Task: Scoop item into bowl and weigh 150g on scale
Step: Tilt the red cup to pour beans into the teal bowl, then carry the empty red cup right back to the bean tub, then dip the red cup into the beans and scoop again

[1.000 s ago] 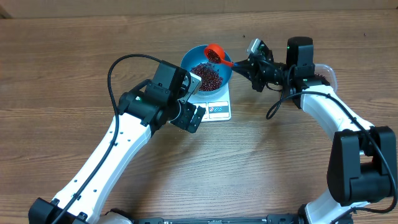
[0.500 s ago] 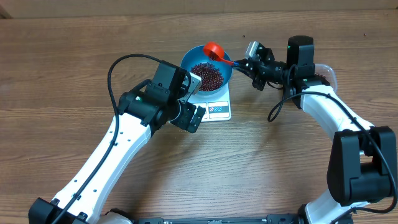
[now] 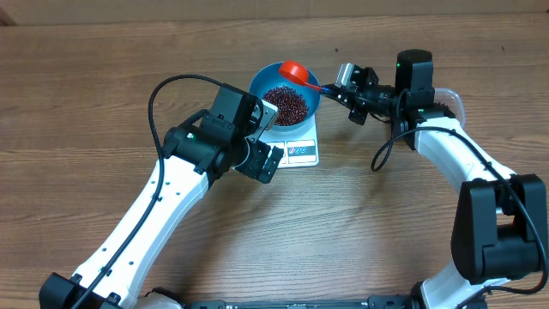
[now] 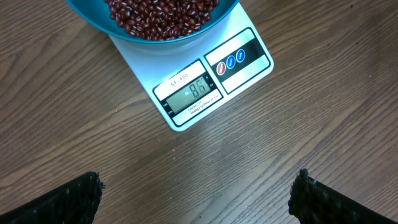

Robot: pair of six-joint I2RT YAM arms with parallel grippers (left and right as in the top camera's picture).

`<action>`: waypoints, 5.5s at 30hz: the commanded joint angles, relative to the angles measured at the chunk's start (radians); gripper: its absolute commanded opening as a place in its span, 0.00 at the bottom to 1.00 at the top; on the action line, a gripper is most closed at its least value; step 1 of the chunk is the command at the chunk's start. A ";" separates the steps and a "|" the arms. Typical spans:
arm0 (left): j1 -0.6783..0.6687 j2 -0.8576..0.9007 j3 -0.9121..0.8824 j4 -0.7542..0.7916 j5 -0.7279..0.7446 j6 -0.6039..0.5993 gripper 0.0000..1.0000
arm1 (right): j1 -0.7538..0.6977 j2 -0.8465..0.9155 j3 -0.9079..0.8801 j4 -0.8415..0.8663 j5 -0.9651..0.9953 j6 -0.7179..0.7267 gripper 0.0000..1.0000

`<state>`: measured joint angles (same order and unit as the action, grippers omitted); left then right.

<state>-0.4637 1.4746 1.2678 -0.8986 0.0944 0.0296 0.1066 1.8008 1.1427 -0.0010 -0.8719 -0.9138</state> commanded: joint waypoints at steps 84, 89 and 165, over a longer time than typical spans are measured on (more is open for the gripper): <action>0.005 -0.023 0.004 0.002 0.009 0.008 0.99 | -0.421 -0.085 0.060 -0.757 0.381 0.638 0.04; 0.005 -0.023 0.004 0.002 0.009 0.008 1.00 | -0.452 -0.079 0.052 -0.771 0.349 0.628 0.04; 0.005 -0.023 0.004 0.002 0.009 0.008 1.00 | -0.640 0.007 0.053 -0.767 -0.589 0.806 0.04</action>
<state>-0.4637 1.4746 1.2675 -0.8986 0.0940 0.0296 -0.5877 1.8069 1.1900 -0.7906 -1.3968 -0.1490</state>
